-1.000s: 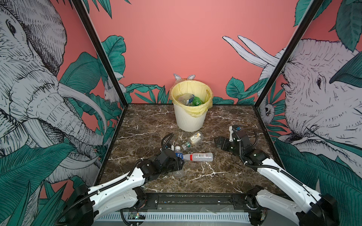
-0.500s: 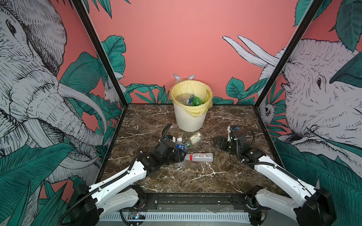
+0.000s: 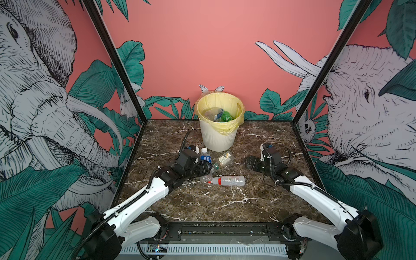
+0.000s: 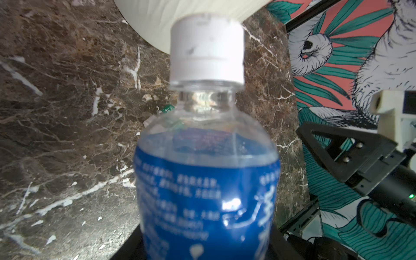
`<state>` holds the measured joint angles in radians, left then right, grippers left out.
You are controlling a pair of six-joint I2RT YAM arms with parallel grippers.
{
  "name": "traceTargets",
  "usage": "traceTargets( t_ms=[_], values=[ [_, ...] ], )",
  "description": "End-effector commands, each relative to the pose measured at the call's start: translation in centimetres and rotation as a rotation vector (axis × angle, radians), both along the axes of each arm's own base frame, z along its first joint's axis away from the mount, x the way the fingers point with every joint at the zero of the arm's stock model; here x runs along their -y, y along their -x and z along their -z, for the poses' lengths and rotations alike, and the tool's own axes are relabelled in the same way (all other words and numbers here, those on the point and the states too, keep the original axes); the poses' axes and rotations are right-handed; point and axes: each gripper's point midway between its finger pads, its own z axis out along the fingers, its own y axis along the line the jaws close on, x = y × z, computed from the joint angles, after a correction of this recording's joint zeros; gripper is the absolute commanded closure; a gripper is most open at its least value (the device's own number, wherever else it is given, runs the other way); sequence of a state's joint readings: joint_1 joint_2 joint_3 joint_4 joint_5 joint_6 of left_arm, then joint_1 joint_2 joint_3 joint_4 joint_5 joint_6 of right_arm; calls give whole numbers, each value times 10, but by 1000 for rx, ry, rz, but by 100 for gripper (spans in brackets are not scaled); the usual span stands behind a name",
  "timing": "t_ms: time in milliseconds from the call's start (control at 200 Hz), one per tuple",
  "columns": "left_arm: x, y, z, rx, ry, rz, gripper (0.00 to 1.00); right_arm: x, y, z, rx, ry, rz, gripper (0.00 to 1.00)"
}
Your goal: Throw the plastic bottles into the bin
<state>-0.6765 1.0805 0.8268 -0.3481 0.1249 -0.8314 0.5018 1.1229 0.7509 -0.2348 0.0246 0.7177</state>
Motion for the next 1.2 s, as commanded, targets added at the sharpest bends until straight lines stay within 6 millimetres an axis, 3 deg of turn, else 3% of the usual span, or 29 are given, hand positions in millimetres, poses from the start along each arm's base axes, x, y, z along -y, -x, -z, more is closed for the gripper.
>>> traceTargets(
  t_ms=[0, 505, 840, 1195],
  values=[
    [-2, -14, -21, 46, 20, -6, 42, -3, -11, -12, 39, -15, -3, 0],
    [0, -67, -71, 134, 74, -28, 43, 2, -31, 1, 0, -30, 4, 1],
    [2, -87, -112, 246, 104, -16, 43, 12, -41, -2, -6, -44, 11, 0],
    [-5, -75, -99, 262, 133, -14, 43, 16, -42, 1, -21, -66, 16, 1]
  ],
)
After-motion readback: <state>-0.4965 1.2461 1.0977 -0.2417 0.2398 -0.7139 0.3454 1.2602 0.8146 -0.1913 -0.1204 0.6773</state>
